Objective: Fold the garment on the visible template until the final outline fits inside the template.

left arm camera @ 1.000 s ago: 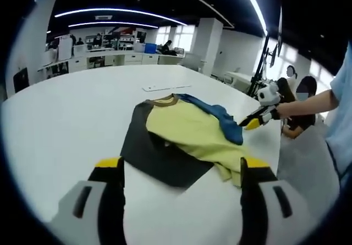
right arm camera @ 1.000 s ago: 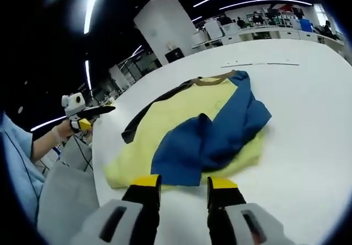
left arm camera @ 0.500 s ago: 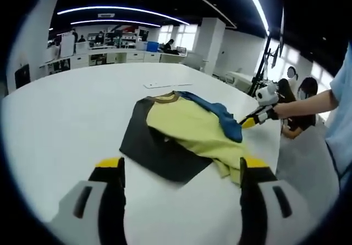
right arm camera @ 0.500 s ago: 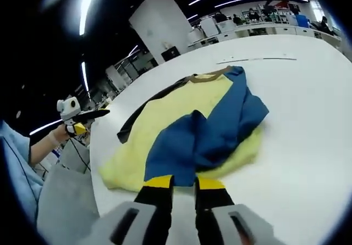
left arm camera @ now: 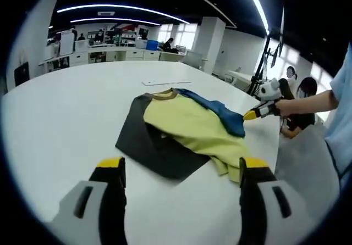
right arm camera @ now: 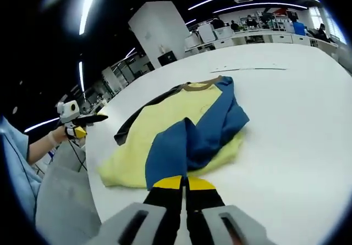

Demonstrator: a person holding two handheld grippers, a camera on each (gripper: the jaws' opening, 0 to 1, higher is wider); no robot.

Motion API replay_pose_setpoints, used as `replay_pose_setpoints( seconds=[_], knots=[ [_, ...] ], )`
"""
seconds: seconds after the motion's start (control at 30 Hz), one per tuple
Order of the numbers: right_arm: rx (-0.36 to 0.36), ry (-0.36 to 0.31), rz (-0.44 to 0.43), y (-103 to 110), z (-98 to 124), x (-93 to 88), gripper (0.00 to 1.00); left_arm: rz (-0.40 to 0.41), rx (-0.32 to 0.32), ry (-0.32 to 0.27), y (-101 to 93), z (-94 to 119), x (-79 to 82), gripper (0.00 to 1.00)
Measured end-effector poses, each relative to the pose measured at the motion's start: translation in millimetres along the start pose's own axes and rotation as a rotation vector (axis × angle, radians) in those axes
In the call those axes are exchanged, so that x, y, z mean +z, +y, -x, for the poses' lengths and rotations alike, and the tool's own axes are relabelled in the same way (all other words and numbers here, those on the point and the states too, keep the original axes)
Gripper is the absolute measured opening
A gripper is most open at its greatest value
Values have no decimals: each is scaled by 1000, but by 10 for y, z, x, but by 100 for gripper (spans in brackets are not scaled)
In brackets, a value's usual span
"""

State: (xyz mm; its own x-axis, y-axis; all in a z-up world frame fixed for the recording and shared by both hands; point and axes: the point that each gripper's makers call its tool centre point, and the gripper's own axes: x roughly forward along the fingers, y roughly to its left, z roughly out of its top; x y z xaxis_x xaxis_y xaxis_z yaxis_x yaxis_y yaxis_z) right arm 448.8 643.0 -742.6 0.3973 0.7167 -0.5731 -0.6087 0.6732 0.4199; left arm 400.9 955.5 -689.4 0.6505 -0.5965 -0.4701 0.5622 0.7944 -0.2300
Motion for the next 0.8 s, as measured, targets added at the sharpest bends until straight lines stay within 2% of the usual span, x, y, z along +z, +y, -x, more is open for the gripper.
replay_pose_setpoints(
  seconds=[0.2, 0.3, 0.57, 0.8],
  knots=[
    [-40, -5, -12, -165, 197, -9, 0, 4, -4, 4, -20, -19, -25, 82],
    [-92, 4, -3, -322, 346, -61, 0, 4, -2, 4, -15, -24, -27, 81],
    [-178, -6, -59, -673, 722, -182, 0, 10, -3, 6, -10, -57, -49, 81],
    [-246, -15, -78, -928, 1012, -190, 0, 9, -6, 14, -24, -99, -58, 81]
  ],
)
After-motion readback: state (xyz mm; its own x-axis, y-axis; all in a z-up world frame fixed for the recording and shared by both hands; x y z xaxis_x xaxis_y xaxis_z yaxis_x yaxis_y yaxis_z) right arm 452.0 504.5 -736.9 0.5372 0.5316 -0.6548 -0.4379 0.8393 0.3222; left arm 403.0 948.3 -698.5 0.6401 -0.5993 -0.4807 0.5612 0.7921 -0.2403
